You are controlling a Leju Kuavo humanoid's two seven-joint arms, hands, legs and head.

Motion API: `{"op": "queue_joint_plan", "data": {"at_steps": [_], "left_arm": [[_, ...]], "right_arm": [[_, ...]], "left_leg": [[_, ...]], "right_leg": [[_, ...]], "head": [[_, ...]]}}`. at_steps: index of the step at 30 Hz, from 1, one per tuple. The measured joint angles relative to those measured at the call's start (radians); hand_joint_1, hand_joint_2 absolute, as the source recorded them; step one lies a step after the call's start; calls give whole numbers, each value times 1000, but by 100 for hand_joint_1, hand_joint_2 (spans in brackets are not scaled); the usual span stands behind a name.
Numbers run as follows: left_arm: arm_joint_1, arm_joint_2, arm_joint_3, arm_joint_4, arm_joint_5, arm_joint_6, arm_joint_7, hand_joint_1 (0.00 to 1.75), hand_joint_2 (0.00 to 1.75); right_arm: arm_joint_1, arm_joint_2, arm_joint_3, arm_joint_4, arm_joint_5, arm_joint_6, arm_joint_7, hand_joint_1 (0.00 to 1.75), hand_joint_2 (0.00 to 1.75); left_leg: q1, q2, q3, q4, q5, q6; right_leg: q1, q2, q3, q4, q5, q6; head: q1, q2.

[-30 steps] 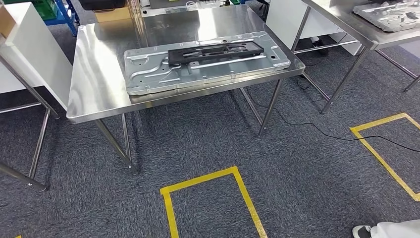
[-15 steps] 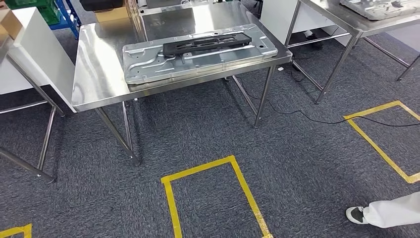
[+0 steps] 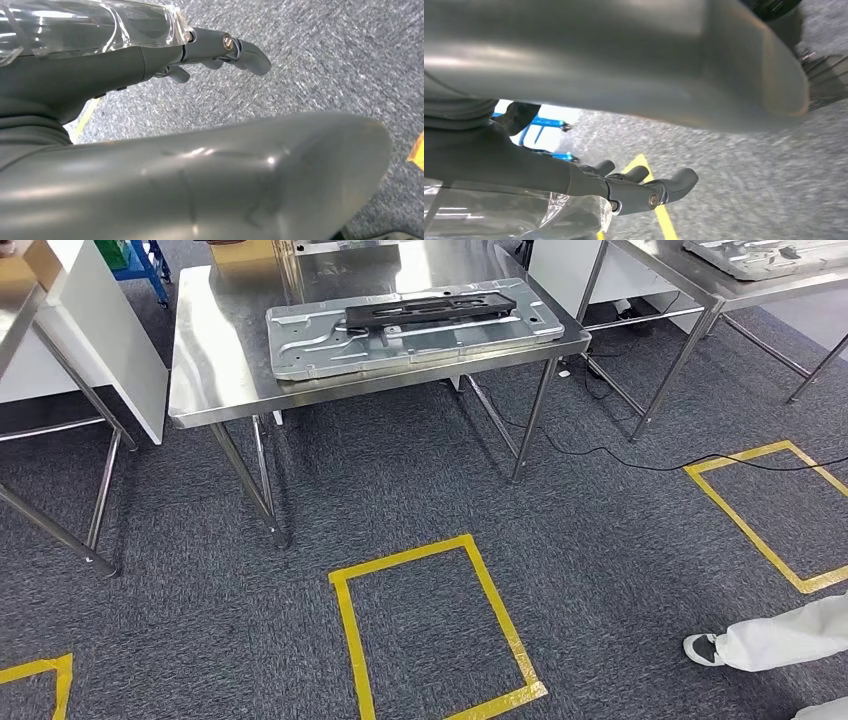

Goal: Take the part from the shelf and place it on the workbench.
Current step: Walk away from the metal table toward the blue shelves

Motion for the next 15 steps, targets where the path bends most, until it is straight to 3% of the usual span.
{"op": "queue_joint_plan", "data": {"at_steps": [2,3,4,5,7,9,13,15], "left_arm": [[0,0,0,0,0,0,0,0,0],[1,-1,0,0,0,0,0,0,0],[2,-1,0,0,0,0,0,0,0],[3,-1,0,0,0,0,0,0,0],[1,-1,0,0,-1,0,0,0,0],[-2,-1,0,0,0,0,0,0,0],[-2,0,-1,0,0,0,0,0,0],[-2,0,-1,0,0,0,0,0,0]], "right_arm": [[2,0,0,2,-5,-2,0,0,0],[3,0,0,3,-5,-2,1,0,0],[3,0,1,3,-5,-2,1,0,0],[4,0,1,3,-5,-2,1,0,0],[2,0,2,3,-4,-2,1,0,0],[1,0,3,3,-1,-1,-3,0,0],[5,1,12,3,6,15,-7,0,0],[6,1,15,3,4,21,-6,0,0]], "left_leg": [[-4,7,-16,2,12,4],[-5,13,-23,4,16,3],[-6,18,-29,7,19,3],[-7,23,-33,10,20,2],[-10,29,-39,19,20,-2],[-16,34,-47,26,19,-9],[-21,36,-58,34,19,15],[-19,35,-60,33,24,7]], "right_leg": [[-2,0,-48,145,-75,7],[-2,0,-51,177,-87,8],[-2,0,-32,167,-80,8],[-2,-1,7,115,-59,6],[0,-11,111,-43,-10,-3],[3,-19,164,-140,6,-14],[4,-19,161,-153,5,-17],[8,-19,159,-153,6,-20]], "head": [[1,0],[1,0],[1,0],[1,0],[1,0],[0,0],[-1,0],[-1,0]]}}
